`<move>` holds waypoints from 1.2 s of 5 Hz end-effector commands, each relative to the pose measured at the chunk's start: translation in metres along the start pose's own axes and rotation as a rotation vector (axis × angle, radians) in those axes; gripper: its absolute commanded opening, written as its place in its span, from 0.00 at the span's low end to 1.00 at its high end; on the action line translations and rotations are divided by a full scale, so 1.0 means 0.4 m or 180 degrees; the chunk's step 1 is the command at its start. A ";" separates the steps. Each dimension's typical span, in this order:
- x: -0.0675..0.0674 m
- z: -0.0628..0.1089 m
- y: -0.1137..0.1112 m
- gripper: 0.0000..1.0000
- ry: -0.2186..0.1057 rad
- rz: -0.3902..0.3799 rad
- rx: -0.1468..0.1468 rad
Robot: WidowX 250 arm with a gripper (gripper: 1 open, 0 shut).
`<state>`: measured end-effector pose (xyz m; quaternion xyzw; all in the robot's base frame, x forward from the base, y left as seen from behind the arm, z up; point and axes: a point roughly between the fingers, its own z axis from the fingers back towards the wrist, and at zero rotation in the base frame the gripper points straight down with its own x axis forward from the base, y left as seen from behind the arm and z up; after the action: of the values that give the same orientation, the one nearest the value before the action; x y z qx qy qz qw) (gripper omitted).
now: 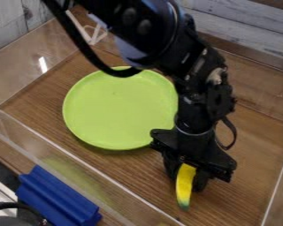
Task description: Put the banana in the green plate
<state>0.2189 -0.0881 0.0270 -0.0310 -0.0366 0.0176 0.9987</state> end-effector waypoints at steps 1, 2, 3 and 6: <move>0.006 0.025 -0.008 0.00 -0.0047 -0.0047 -0.0007; 0.004 0.035 -0.007 0.00 -0.0023 -0.0064 0.0016; 0.003 0.044 -0.007 0.00 -0.0013 -0.0073 0.0021; 0.008 0.058 -0.010 0.00 -0.0046 -0.0077 -0.0014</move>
<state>0.2078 -0.0852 0.0336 -0.0178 -0.0080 0.0072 0.9998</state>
